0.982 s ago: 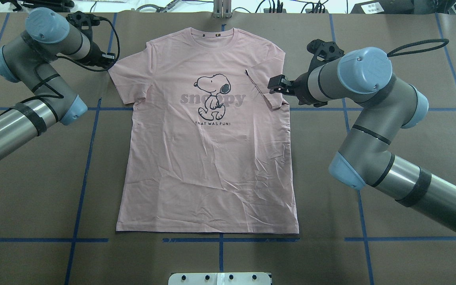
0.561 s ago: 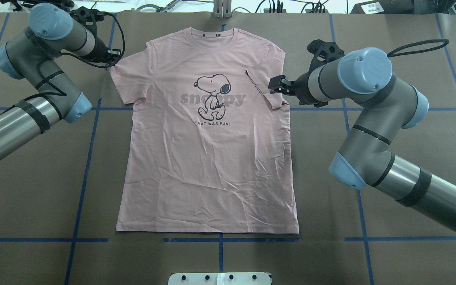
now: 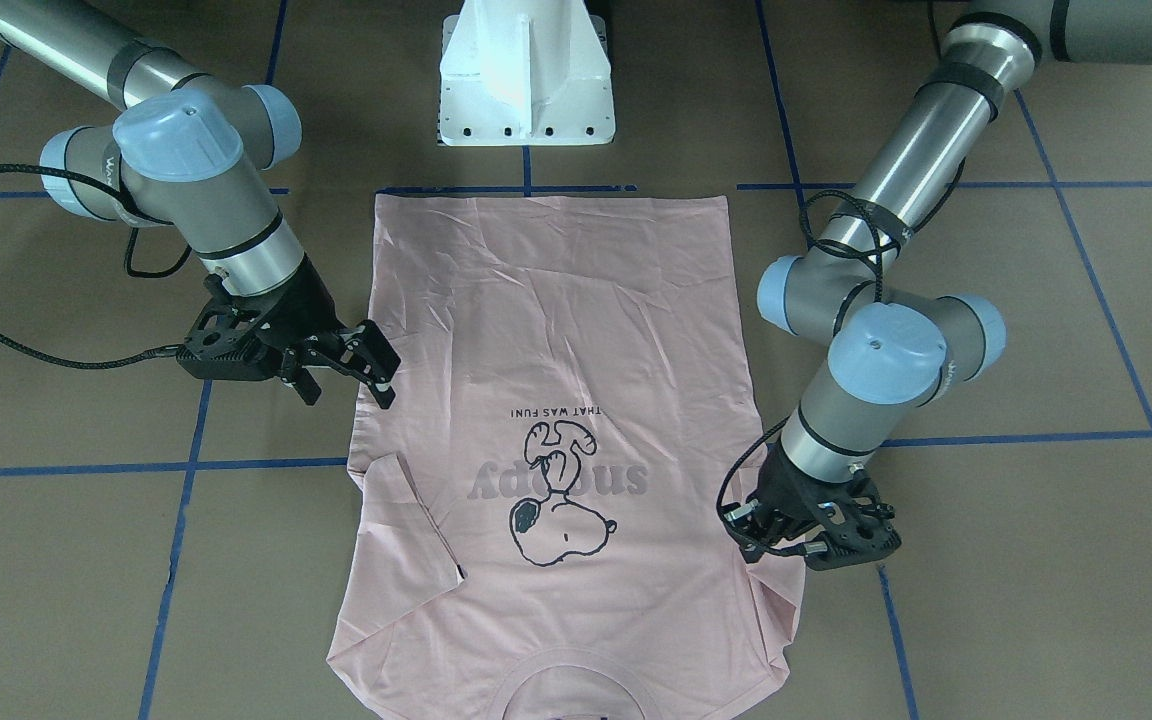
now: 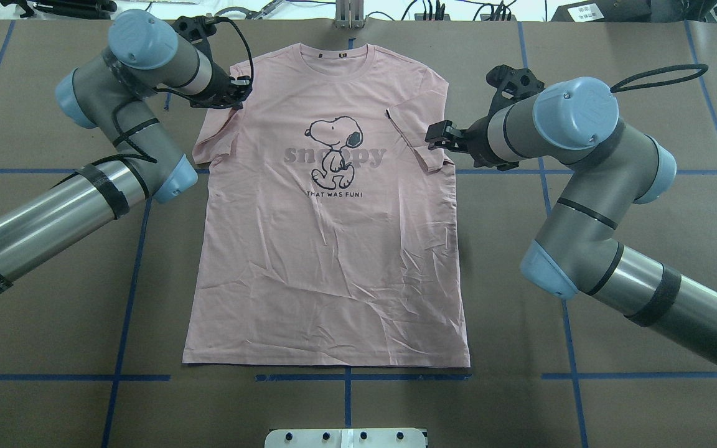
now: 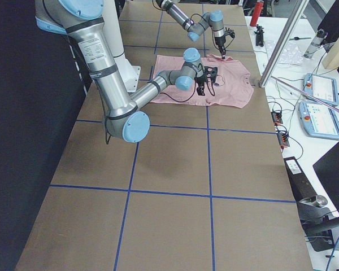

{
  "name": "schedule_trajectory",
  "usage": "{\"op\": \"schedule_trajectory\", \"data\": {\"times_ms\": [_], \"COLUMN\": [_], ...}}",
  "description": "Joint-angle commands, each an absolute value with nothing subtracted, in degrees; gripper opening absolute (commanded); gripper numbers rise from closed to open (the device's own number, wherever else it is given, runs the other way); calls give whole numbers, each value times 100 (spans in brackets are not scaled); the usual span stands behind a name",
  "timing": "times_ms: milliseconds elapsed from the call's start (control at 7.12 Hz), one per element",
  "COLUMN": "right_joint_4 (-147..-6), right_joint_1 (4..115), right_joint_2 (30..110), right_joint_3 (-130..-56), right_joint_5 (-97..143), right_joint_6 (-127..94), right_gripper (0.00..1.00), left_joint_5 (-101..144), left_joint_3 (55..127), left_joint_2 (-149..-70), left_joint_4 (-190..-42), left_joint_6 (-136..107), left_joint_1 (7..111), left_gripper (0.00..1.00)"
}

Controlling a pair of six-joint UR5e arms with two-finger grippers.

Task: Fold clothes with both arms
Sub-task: 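Grasp the sleeve with the left gripper and fold it inward over the shirt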

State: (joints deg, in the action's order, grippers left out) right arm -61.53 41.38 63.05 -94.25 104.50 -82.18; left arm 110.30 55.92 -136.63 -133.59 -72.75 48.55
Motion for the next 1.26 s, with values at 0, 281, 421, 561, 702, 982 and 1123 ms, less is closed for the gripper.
{"op": "schedule_trajectory", "data": {"times_ms": [0,281,421,561,702,982,1123], "right_joint_4": [-6152,-6152,-6152,-6152,-6152,-6152,-6152], "right_joint_1": [4131,4131,4131,4131,4122,4113,4122], "right_joint_2": [6319,6319,6311,6311,6311,6311,6319], "right_joint_3": [-9422,-9422,-9422,-9413,-9396,-9387,-9387], "right_joint_5": [10450,10450,10450,10450,10450,10441,10441], "right_joint_6": [-8218,-8218,-8218,-8218,-8218,-8218,-8218], "right_gripper": [100,100,100,100,100,100,100], "left_joint_5": [11013,11004,11004,10987,10830,10828,10828], "left_joint_3": [5249,5073,4854,4660,4563,4535,4622], "left_joint_2": [-13964,-14228,-14351,-14370,-14379,-14370,-14370], "left_joint_4": [-13403,-13412,-13534,-13796,-13921,-13983,-13983], "left_joint_6": [-7427,-7496,-7523,-7532,-7532,-7532,-7550], "left_joint_1": [4772,4772,4772,4772,4772,4764,4764], "left_gripper": [0,0,0,0,0,45,53]}}
